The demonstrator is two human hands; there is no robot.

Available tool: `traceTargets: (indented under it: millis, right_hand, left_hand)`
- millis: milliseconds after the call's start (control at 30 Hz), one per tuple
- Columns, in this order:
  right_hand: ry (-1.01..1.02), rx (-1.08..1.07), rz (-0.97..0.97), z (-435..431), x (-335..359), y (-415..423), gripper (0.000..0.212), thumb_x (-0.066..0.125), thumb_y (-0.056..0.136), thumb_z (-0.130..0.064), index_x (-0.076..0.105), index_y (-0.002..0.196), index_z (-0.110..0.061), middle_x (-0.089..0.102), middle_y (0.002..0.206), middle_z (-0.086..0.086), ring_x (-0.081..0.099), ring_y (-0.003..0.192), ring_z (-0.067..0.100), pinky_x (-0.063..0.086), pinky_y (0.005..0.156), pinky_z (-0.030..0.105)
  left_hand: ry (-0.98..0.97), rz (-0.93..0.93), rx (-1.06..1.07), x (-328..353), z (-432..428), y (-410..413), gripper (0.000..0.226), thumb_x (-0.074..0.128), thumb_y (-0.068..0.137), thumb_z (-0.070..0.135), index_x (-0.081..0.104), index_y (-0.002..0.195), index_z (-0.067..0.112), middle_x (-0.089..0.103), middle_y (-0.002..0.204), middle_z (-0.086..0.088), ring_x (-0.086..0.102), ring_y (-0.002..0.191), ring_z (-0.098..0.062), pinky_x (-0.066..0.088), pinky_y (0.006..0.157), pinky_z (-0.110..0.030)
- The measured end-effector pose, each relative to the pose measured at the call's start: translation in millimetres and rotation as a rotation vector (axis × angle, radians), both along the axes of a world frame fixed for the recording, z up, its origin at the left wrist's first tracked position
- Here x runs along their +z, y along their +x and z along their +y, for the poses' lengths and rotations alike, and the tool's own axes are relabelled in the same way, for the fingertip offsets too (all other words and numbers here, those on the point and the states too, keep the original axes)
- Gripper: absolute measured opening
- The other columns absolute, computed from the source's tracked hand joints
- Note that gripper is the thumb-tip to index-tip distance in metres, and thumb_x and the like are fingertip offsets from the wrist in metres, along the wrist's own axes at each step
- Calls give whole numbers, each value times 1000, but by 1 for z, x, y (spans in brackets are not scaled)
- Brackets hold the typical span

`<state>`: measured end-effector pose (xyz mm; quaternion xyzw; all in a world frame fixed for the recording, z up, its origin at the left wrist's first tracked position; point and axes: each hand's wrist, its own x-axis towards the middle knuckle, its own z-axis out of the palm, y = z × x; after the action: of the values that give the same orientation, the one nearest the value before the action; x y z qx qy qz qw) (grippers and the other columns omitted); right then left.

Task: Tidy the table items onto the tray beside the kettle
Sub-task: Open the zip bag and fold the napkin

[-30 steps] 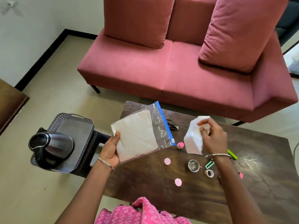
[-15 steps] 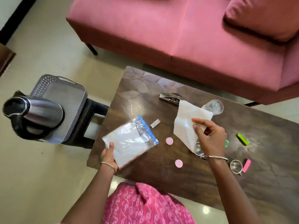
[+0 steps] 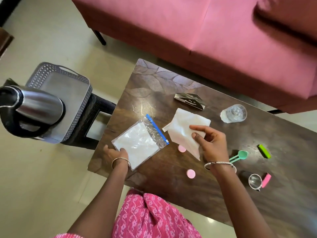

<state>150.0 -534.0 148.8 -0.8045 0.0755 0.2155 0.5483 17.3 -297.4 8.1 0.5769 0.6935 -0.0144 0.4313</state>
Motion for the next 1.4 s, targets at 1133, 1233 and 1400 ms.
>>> traceTargets:
  millis: [1133, 1233, 1400]
  right_hand:
    - [467, 28, 40, -22, 79, 1, 36, 85, 71, -12, 72, 105, -13, 75, 103, 3, 71, 90, 21, 62, 75, 31]
    - [376, 55, 17, -27, 79, 10, 36, 86, 70, -19, 76, 105, -17, 77, 102, 5, 72, 89, 21, 63, 79, 37]
    - [101, 101, -85, -34, 75, 23, 18, 79, 82, -21, 79, 100, -19, 78, 91, 3, 72, 89, 29, 58, 82, 57]
  left_hand:
    - [-418, -926, -735, 232, -7, 108, 29, 69, 84, 2, 70, 110, 12, 69, 92, -18, 66, 82, -20, 60, 72, -28]
    - [-384, -852, -813, 236, -2, 113, 26, 74, 79, 1, 71, 104, 3, 76, 84, -8, 71, 75, -12, 56, 68, -19]
    - [-145, -648, -1040, 228, 5, 127, 24, 81, 75, 10, 74, 99, 11, 77, 83, -6, 70, 73, -7, 51, 67, -14]
